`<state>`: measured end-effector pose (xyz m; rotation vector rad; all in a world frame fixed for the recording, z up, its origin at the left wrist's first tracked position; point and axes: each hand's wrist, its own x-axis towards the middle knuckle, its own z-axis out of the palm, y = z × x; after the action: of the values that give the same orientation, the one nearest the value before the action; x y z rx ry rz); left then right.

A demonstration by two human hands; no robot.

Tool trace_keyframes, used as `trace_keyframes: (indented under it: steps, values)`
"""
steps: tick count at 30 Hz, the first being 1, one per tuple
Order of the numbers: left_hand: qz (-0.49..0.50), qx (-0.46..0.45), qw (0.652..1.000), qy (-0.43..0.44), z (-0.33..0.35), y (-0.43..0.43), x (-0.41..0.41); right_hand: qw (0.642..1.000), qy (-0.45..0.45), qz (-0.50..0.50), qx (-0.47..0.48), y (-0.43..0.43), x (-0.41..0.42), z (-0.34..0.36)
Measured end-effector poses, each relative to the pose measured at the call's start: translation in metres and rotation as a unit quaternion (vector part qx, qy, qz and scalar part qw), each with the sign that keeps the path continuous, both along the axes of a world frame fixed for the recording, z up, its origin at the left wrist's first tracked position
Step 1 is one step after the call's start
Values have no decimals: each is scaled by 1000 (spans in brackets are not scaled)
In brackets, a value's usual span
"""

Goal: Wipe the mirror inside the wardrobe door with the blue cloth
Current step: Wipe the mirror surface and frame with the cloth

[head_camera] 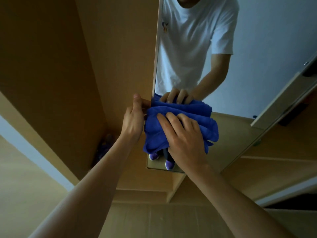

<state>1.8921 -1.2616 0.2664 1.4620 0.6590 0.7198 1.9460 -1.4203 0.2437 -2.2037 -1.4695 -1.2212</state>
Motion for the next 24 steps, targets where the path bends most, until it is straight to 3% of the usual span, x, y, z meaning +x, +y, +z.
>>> trace_keyframes:
  steps: [9,15,24]
  values:
    - [1,-20,999,50,-82,-3,-3,998,52,8,25,-2,-1,-90]
    - [7,-80,996,47,-127,-7,-6,997,59,19,45,1,1,-131]
    - [18,-70,996,49,-165,-11,-8,996,68,26,50,0,0,-185]
